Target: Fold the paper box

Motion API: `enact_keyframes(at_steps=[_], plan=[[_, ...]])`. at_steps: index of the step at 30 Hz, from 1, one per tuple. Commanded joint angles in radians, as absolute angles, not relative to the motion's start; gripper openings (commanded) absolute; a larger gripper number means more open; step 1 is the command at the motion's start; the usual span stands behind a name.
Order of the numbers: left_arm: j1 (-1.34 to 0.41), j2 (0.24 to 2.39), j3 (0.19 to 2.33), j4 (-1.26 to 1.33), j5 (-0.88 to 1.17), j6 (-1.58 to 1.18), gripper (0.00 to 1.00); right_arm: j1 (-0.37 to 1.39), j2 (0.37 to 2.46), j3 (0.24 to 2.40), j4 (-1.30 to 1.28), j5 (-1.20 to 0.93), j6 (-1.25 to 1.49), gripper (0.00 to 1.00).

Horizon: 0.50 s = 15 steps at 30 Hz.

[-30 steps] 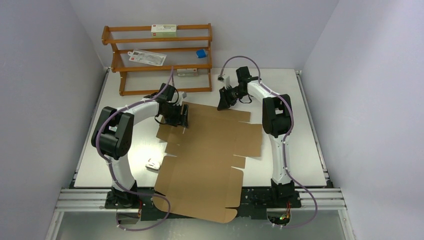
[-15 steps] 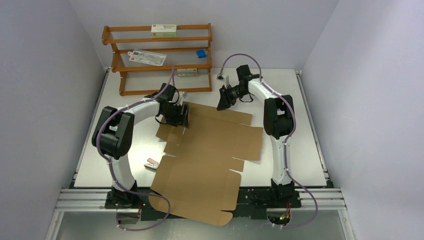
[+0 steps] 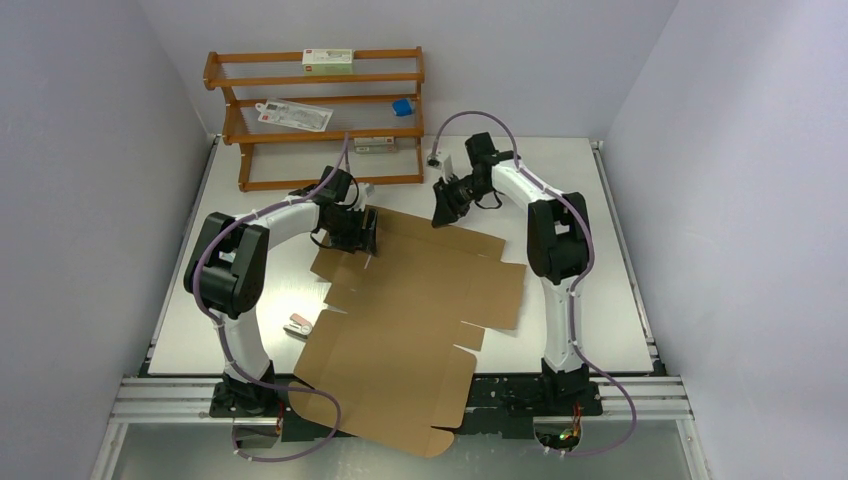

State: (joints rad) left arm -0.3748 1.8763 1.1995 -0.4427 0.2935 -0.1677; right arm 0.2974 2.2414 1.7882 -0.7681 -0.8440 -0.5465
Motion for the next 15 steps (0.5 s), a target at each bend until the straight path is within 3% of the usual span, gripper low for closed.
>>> enact_keyframes(at_steps=[1,15], plan=[[-0.384,1.898,1.215,-0.452,0.285,-0.156,0.70,0.329,2.176,1.753,-0.745,-0.774,-0.526,0.30],[-0.385,1.893,1.211,-0.442,0.295,-0.162,0.70,0.403,2.181,1.749,-0.747,-0.615,-0.546,0.25]])
